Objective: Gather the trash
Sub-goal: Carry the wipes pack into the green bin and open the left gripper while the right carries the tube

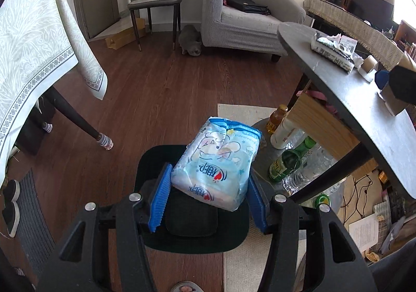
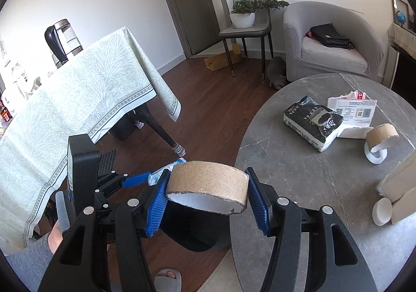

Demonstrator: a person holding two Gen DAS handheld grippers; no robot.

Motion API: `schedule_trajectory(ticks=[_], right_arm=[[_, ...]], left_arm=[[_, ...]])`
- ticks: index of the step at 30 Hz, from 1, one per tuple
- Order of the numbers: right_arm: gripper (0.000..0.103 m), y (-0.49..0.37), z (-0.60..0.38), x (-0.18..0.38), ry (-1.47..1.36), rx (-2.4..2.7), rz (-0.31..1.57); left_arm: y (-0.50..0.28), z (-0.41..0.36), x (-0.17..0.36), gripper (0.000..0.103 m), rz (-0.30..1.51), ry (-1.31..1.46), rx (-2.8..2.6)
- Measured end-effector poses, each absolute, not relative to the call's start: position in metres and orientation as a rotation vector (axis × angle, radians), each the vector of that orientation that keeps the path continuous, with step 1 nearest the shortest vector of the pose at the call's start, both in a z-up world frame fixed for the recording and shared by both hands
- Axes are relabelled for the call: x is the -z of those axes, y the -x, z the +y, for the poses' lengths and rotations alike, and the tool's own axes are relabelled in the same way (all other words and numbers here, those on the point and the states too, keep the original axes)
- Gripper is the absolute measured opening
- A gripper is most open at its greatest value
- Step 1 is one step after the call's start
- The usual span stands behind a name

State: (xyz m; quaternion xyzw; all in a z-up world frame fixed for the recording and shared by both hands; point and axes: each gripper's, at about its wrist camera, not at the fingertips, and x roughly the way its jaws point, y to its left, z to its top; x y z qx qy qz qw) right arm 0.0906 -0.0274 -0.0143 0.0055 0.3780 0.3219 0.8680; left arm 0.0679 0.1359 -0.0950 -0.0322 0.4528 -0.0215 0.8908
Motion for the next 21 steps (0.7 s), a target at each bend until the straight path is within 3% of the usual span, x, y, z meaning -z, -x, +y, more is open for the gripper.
schedule_trajectory(ticks=[10, 17, 21], right_arm=[[0.058, -0.092, 0.014, 0.024, 0.038, -0.737, 0.809], [0.058, -0.092, 0.047, 0.036, 0.089, -0.758, 0.823], [0.058, -0.094, 0.062, 0.045, 0.108, -0.771, 0.843]], left_arm=[[-0.068, 0.168, 0.142, 0.057, 1.103, 0.152, 0.023], [-0.064, 0.182, 0.147, 0.059, 1.113, 0.152, 0.011], [-0.061, 0.193, 0.144, 0.067, 1.103, 0.156, -0.007]])
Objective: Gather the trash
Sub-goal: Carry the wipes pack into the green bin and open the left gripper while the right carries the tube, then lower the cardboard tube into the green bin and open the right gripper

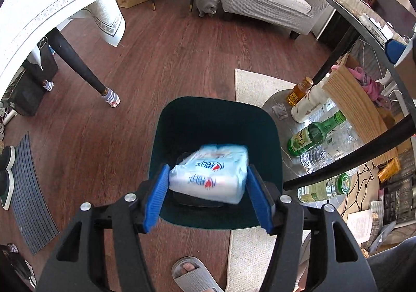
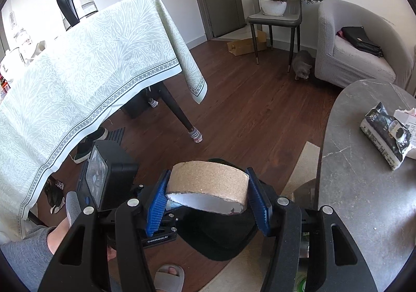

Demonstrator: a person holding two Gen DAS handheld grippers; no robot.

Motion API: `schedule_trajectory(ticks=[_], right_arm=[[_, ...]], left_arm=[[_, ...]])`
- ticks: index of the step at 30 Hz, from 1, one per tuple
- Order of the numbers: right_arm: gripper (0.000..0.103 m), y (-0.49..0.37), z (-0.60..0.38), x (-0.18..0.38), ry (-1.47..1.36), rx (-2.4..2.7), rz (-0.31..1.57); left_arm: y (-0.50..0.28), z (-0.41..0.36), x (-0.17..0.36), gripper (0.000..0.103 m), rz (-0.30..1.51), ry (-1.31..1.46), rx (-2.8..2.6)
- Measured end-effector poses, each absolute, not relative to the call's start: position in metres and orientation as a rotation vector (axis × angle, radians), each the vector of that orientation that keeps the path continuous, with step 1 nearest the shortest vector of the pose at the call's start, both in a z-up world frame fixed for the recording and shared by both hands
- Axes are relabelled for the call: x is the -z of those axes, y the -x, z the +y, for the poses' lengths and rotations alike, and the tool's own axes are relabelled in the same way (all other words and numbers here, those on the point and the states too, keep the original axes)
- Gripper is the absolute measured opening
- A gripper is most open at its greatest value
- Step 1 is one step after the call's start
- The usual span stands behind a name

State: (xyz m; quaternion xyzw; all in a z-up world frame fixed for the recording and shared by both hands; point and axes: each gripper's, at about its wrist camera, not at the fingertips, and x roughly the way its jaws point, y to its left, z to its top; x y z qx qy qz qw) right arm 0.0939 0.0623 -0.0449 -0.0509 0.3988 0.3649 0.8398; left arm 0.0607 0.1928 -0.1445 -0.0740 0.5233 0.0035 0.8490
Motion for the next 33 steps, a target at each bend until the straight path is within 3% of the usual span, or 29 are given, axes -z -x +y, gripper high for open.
schedule_trajectory(ticks=[8, 19, 33], right_arm=[[0.058, -0.095, 0.088, 0.066, 0.152, -0.788, 0.883], [0.058, -0.105, 0.103, 0.11, 0.192, -0.778, 0.988], [0.059, -0.108, 0.127, 0.177, 0.243, -0.77, 1.13]], left_arm=[[-0.047, 0.219, 0.118, 0.067, 1.028, 0.142, -0.049], [-0.035, 0.238, 0.073, 0.048, 0.913, 0.181, -0.069], [-0.036, 0.216, 0.028, 0.037, 0.848, 0.232, -0.015]])
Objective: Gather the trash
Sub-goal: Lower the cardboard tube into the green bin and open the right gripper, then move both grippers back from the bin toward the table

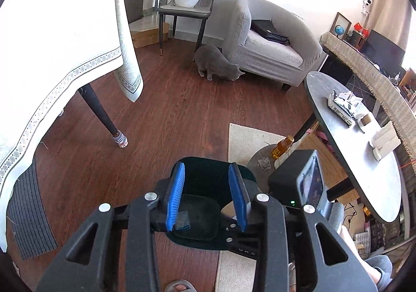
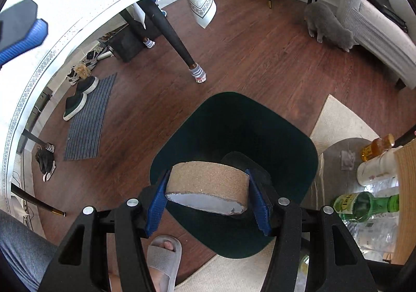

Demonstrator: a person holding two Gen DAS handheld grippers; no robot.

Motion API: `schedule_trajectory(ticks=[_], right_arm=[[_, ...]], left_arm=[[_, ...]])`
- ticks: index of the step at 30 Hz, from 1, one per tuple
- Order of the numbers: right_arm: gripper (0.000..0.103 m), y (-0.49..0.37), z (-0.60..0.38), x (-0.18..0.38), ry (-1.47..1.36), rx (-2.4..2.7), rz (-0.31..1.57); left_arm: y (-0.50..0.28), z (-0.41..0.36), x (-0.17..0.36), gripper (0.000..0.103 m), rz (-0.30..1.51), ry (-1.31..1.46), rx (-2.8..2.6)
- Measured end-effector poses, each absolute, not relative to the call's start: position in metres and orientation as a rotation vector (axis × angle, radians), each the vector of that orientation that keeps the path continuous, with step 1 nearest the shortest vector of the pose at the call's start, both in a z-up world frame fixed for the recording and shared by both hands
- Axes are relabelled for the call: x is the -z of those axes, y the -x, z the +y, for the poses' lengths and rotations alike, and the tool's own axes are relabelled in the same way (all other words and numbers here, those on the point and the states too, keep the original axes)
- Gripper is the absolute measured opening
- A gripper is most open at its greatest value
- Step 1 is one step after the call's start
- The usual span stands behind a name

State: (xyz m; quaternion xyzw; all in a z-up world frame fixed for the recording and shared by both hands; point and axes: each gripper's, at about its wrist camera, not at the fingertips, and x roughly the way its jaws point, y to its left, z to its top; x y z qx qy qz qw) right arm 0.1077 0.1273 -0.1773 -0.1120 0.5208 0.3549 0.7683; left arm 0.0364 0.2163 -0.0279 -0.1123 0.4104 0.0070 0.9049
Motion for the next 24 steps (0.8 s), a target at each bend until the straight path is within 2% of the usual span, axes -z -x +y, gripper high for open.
schedule_trajectory(ticks=[4, 12, 14, 19, 24], right_arm=[[0.072, -0.108, 0.129, 0.183, 0.252, -0.757, 1.158], [0.072, -0.107, 0.117, 0.171, 0.24, -0.76, 1.125], [0.07, -0.106, 0.113, 0.165, 0.241, -0.772, 1.108], [0.058, -0.097, 0.107, 0.141, 0.245, -0.811, 1.061], [0.052, -0.085, 0.094, 0.108, 0.239, -0.847, 0.983]], left_arm=[[-0.038, 0.211, 0.021, 0.037, 0.834, 0.222, -0.008], [-0.04, 0.208, 0.012, 0.037, 0.814, 0.232, -0.008], [-0.041, 0.206, 0.008, 0.037, 0.802, 0.225, -0.007], [-0.038, 0.204, -0.006, 0.037, 0.759, 0.217, 0.0], [-0.036, 0.202, -0.016, 0.037, 0.73, 0.199, -0.018]])
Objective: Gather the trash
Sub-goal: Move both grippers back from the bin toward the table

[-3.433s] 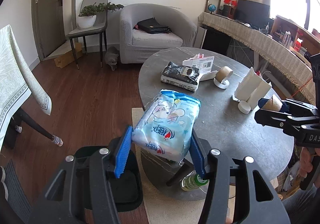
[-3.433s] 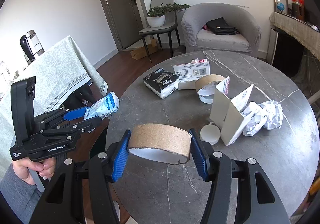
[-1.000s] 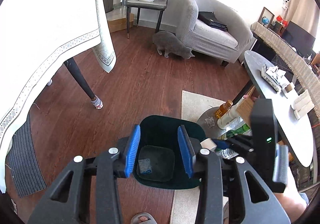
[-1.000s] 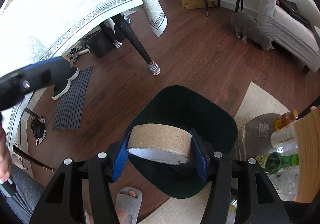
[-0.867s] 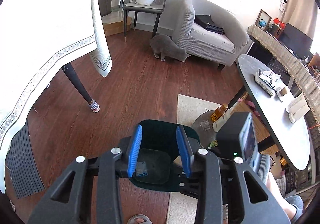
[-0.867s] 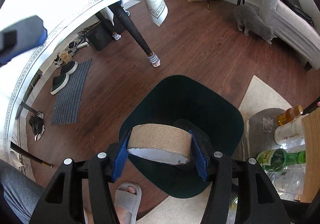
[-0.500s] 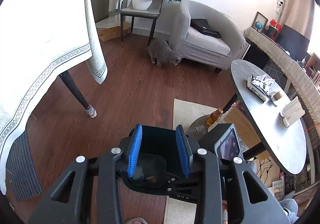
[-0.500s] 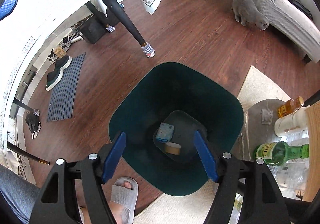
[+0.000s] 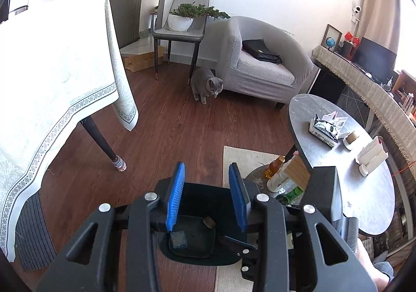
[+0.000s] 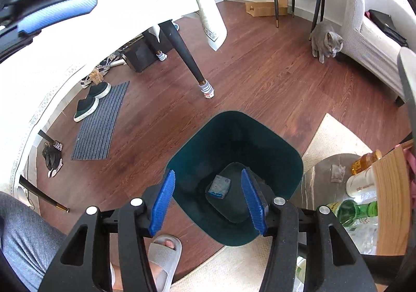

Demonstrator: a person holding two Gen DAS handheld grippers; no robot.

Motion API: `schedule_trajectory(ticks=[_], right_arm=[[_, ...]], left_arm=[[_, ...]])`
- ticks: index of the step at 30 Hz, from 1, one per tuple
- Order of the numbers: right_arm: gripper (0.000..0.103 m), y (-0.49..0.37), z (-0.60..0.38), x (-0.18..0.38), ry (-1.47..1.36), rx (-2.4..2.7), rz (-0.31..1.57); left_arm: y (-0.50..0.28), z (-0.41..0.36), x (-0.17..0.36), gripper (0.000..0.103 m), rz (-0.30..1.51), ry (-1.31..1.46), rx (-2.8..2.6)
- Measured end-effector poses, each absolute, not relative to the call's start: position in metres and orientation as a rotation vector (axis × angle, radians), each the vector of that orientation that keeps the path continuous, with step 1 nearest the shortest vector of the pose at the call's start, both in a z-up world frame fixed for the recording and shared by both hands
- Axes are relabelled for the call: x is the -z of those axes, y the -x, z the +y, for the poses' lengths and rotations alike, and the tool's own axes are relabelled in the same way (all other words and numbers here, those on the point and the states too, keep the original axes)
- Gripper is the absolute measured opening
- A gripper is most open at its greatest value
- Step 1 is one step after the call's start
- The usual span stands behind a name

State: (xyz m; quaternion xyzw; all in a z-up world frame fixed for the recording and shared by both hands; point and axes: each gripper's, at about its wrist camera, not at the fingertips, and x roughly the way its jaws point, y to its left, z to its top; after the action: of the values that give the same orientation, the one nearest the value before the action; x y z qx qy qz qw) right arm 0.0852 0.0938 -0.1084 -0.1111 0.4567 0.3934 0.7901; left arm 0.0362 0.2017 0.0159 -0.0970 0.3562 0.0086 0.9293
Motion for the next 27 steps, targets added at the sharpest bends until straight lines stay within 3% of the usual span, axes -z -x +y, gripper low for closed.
schedule_trajectory(ticks=[11, 27], right_arm=[[0.051, -0.072, 0.042, 0.044, 0.194, -0.826, 0.831], [0.051, -0.083, -0.045, 0.014, 0.154, -0.688, 0.782]], left_arm=[[-0.039, 0.173, -0.034, 0.039, 0.68, 0.184, 0.026], [-0.058, 0.104, -0.025, 0.049, 0.704, 0.11, 0.163]])
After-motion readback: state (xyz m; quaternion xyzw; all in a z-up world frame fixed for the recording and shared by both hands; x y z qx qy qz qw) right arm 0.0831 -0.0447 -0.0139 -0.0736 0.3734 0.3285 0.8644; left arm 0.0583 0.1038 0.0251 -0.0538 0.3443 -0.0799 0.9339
